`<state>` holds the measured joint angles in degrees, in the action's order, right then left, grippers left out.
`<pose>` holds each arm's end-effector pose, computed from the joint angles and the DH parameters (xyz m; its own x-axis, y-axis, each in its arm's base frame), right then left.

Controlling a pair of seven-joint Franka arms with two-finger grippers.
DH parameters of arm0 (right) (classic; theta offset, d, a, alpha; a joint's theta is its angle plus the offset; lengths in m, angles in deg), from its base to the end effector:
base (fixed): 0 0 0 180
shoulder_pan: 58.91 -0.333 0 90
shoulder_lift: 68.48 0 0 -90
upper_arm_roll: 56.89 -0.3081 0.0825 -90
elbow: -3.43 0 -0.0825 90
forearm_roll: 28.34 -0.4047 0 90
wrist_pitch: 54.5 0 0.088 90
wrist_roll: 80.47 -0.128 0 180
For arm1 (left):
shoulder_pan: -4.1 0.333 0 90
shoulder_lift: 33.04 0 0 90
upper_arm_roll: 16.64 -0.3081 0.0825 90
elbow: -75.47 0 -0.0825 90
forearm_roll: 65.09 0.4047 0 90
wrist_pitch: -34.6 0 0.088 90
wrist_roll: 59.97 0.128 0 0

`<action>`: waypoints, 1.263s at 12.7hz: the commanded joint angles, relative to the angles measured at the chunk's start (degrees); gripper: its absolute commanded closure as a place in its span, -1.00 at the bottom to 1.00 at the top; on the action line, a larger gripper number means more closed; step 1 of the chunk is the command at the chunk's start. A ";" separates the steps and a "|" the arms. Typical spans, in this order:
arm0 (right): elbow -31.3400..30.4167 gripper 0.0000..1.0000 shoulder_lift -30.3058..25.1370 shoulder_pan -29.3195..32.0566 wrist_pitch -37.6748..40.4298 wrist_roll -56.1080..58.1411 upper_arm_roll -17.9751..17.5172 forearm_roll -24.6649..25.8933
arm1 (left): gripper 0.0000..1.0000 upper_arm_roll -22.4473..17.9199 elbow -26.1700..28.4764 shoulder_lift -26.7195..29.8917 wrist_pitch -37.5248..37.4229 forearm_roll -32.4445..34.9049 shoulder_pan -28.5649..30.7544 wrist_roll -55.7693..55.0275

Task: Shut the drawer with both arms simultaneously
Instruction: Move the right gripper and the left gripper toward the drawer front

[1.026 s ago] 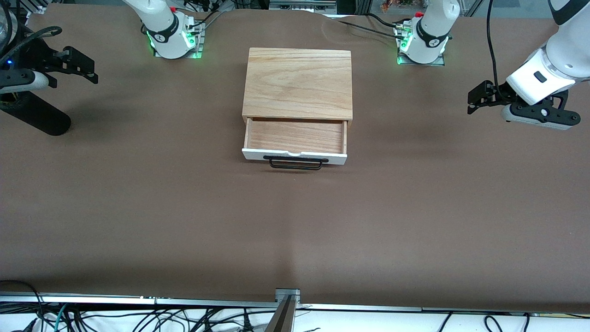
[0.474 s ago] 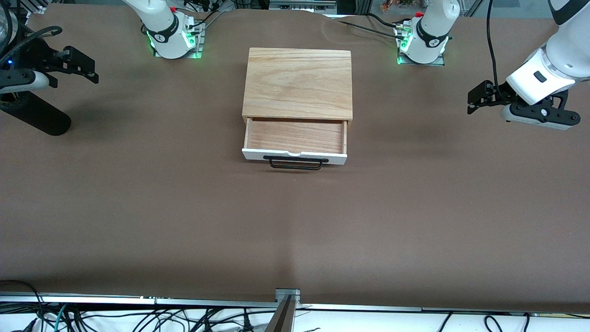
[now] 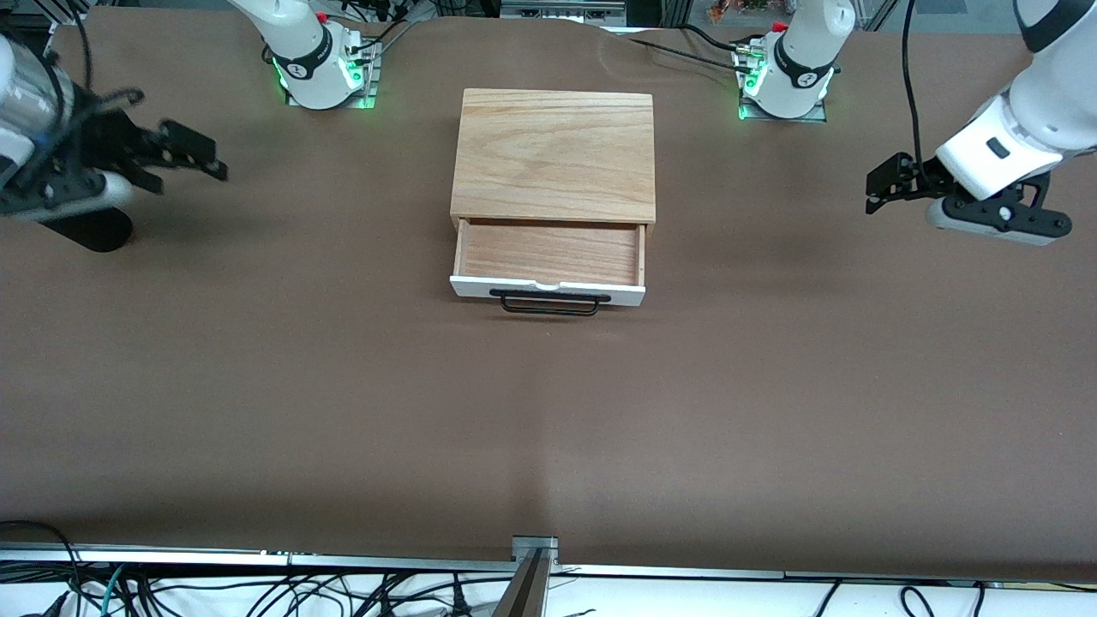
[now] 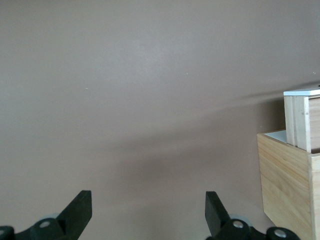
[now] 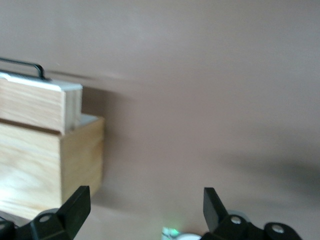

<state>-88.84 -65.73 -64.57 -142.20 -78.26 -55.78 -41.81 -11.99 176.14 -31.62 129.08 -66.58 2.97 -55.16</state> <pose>0.5746 0.0766 0.5490 0.9852 0.1253 -0.1173 0.0949 -0.9671 -0.2358 0.5614 -0.0604 0.5245 0.9801 -0.1812 -0.0810 -0.1793 -0.9833 0.0306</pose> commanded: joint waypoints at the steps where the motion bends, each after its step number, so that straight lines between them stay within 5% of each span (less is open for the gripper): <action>1: 4.63 -1.00 9.61 -0.92 -5.09 -0.80 -1.36 -6.54 | -1.00 1.06 -3.11 -6.16 -0.44 -2.02 -1.14 0.36; 6: 6.84 -1.00 20.87 -6.01 -14.05 -1.07 -1.72 -18.67 | -1.00 2.73 -10.48 -21.16 4.04 -15.88 -6.76 0.54; 10: 6.76 -1.00 27.56 -12.43 -26.36 -1.24 -1.72 -24.23 | -1.00 3.09 -12.61 -30.14 17.36 -32.15 -11.15 0.63; 13: 6.41 -1.00 30.29 -15.33 -29.62 -1.15 -1.72 -27.39 | -1.00 3.17 -12.69 -34.79 26.69 -33.14 -16.34 0.54; 16: 5.79 -1.00 32.05 -16.56 -29.98 -1.07 -1.72 -28.54 | -1.00 4.49 -13.57 -38.05 27.15 -36.91 -16.70 0.81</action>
<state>-83.86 -34.93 -80.10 -171.95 -78.77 -57.73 -68.97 -7.59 165.27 -67.12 156.45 -101.34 -13.74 -55.02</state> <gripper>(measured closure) 0.000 0.000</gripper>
